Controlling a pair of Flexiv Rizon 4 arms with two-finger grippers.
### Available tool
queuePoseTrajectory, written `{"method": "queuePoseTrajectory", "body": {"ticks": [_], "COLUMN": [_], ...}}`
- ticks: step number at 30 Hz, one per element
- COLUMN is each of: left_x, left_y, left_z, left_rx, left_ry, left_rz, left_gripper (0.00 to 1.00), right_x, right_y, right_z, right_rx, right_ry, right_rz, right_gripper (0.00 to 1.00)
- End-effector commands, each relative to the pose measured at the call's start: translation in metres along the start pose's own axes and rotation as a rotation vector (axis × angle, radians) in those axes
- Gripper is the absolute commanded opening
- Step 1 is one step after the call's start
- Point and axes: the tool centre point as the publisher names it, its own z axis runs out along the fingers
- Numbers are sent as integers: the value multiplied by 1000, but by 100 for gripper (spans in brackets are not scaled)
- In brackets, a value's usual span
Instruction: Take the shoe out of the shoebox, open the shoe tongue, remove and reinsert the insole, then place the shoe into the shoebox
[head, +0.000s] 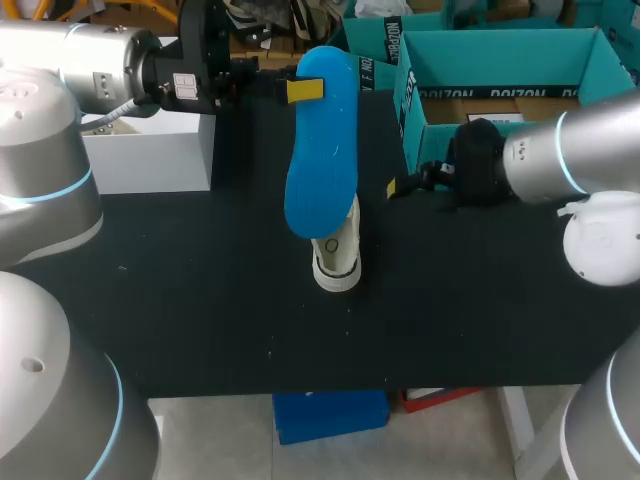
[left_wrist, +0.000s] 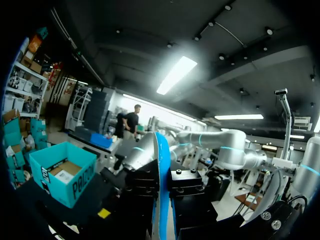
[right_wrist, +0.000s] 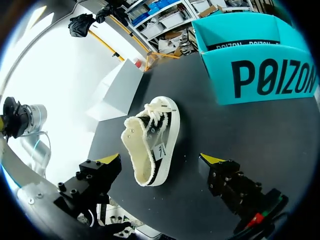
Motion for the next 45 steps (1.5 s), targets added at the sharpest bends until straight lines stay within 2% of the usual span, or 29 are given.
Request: {"method": "queuePoseTrajectory", "body": {"ticks": [1, 5, 15, 23, 26, 35, 43, 45], "left_x": [0, 0, 0, 0, 0, 0, 0, 0], "left_y": [1, 1, 1, 1, 1, 1, 1, 1], "left_z": [2, 2, 2, 2, 2, 2, 2, 2], "left_rx": [1, 1, 1, 1, 1, 1, 1, 1], "left_ry": [-3, -3, -3, -3, -3, -3, -3, -3], "left_rz": [1, 1, 1, 1, 1, 1, 1, 1], "left_gripper": [0, 0, 0, 0, 0, 0, 0, 0], "right_x": [-1, 6, 23, 27, 30, 38, 48, 51], "right_y": [-4, 1, 11, 11, 11, 15, 18, 19], "right_z": [-1, -8, -18, -22, -25, -30, -36, -39], "right_rx": [10, 5, 30, 18, 12, 13, 10, -8], "right_ry": [122, 234, 328, 396, 462, 559, 716, 713], "right_rz": [44, 96, 118, 140, 160, 172, 212, 200], "right_gripper": [100, 100, 100, 100, 100, 100, 100, 100]}}
